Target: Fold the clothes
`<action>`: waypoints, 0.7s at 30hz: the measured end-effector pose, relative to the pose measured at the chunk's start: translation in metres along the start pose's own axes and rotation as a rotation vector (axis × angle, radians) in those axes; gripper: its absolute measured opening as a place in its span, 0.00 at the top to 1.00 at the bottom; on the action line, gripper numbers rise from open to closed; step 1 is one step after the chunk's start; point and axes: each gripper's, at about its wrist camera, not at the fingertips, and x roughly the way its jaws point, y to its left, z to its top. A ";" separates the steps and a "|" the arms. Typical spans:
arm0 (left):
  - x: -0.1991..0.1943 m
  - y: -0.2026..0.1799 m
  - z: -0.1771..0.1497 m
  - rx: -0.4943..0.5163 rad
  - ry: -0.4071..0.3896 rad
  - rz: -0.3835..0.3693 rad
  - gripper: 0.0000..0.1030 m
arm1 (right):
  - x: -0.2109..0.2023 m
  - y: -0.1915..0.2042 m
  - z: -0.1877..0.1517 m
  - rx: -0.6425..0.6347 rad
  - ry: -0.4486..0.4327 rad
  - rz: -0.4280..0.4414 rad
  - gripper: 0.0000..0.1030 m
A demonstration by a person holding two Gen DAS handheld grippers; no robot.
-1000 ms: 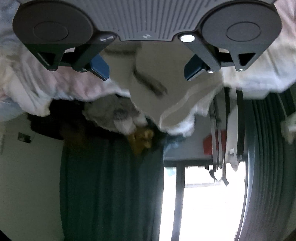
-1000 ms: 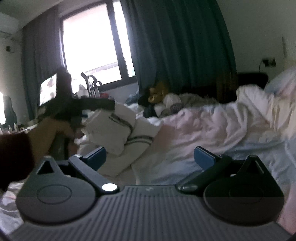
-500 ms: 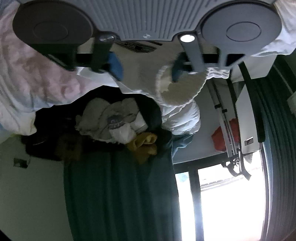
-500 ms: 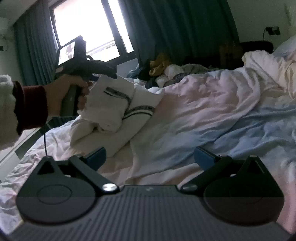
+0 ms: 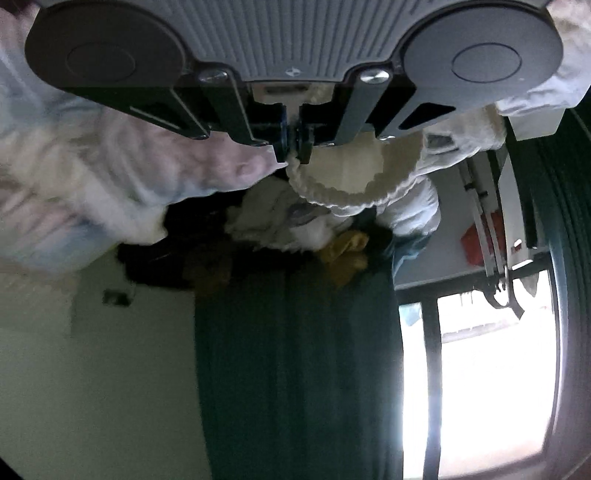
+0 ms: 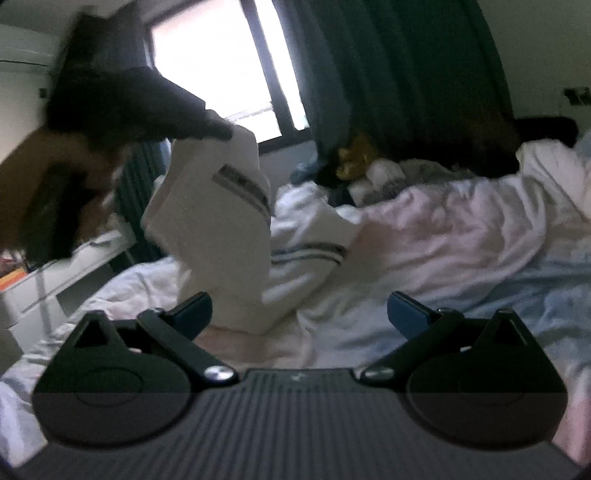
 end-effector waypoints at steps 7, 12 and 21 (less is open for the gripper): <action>-0.141 -0.043 -0.086 -0.060 -0.030 -0.082 0.95 | -0.039 0.015 0.015 -0.067 -0.071 0.061 0.00; -0.163 -0.022 -0.153 -0.208 0.067 -0.079 0.94 | -0.058 0.024 0.013 -0.077 -0.028 0.107 0.00; -0.184 -0.001 -0.167 -0.234 0.115 -0.107 0.55 | -0.060 0.045 0.005 -0.154 0.036 0.165 0.00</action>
